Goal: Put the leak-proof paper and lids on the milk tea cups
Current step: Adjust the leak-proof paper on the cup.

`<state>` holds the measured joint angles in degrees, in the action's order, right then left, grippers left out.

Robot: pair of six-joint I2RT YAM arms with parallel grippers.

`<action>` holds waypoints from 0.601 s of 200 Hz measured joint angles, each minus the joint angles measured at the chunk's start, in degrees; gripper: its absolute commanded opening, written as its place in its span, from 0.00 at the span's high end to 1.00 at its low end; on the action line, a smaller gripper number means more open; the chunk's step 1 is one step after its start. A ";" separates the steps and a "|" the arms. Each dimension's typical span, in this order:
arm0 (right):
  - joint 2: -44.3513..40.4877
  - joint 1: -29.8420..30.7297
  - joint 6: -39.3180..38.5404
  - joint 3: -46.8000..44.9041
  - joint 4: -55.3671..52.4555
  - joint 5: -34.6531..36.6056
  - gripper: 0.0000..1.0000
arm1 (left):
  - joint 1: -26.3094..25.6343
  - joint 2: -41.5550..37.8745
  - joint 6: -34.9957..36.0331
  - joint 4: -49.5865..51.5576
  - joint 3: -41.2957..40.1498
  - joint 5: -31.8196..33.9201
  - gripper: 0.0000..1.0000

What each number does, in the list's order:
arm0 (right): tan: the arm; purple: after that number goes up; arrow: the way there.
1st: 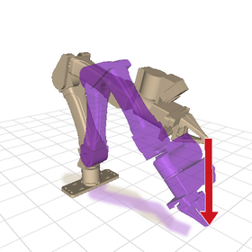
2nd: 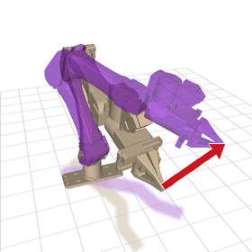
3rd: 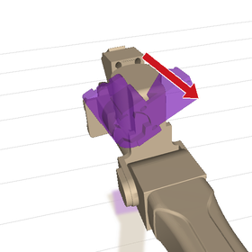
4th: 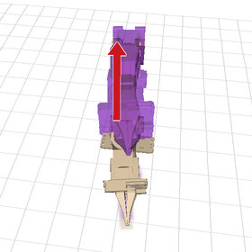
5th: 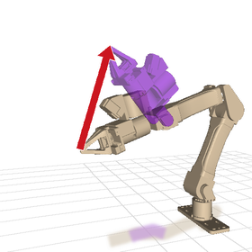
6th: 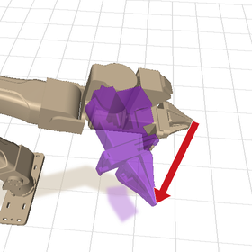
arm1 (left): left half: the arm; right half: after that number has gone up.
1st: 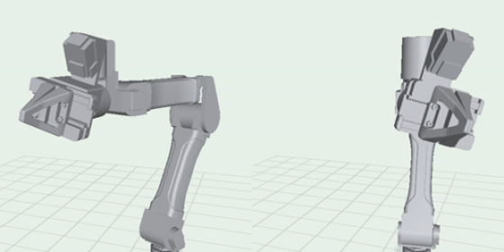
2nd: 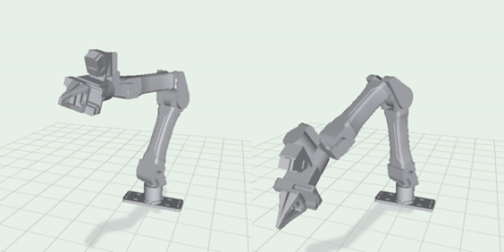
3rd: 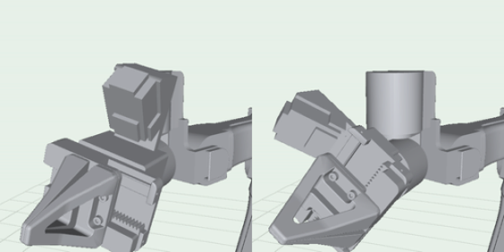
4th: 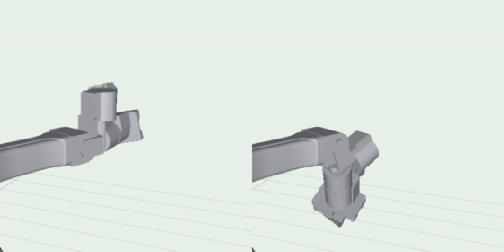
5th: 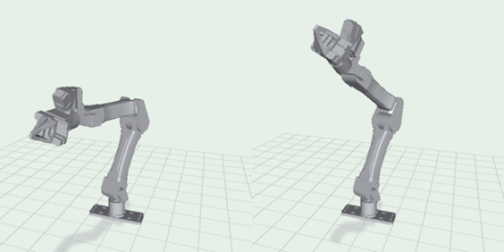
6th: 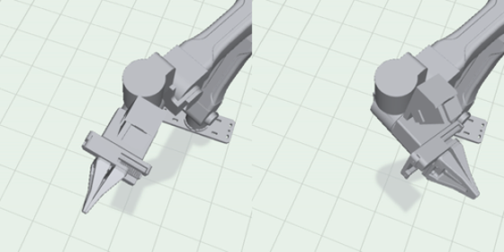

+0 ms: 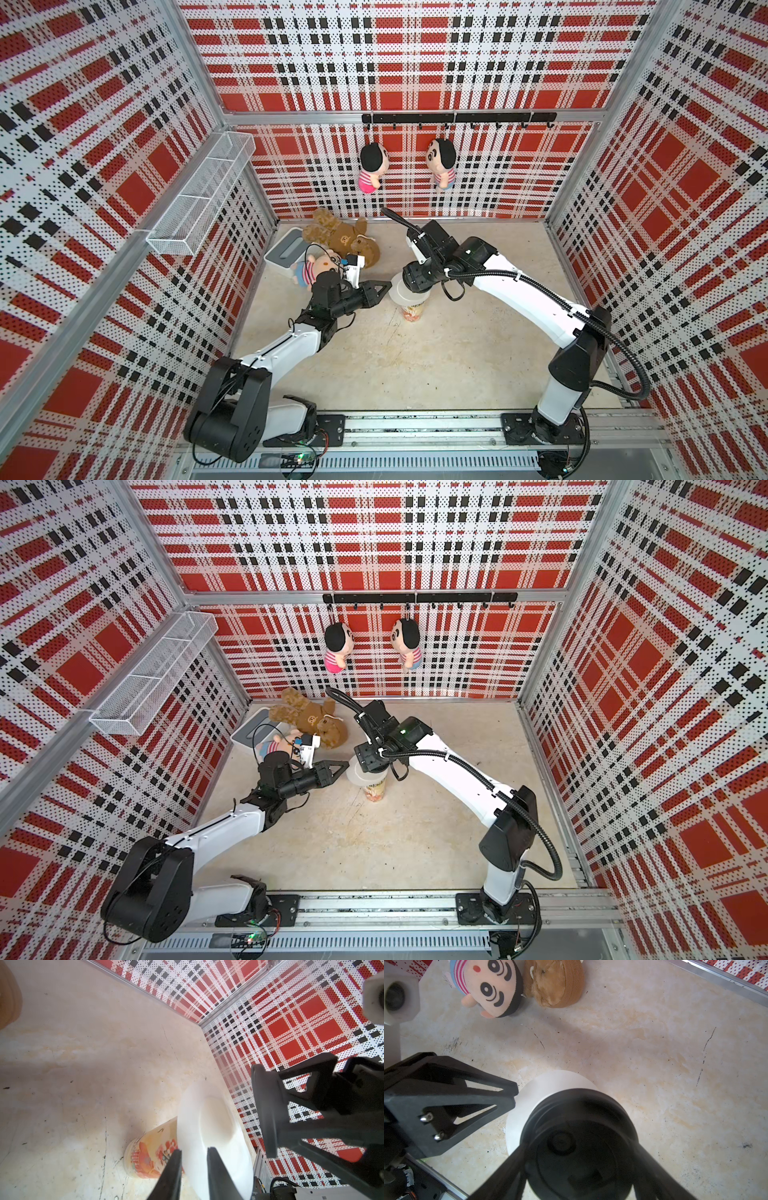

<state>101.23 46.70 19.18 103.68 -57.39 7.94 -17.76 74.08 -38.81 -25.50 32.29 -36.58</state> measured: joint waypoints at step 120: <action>-0.35 0.55 -0.02 0.02 -0.79 -1.20 0.24 | -0.33 0.00 -0.81 -1.07 0.00 -0.79 0.73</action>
<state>100.88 47.24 19.16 103.70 -58.17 6.74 -18.09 74.08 -39.62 -26.57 32.29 -37.36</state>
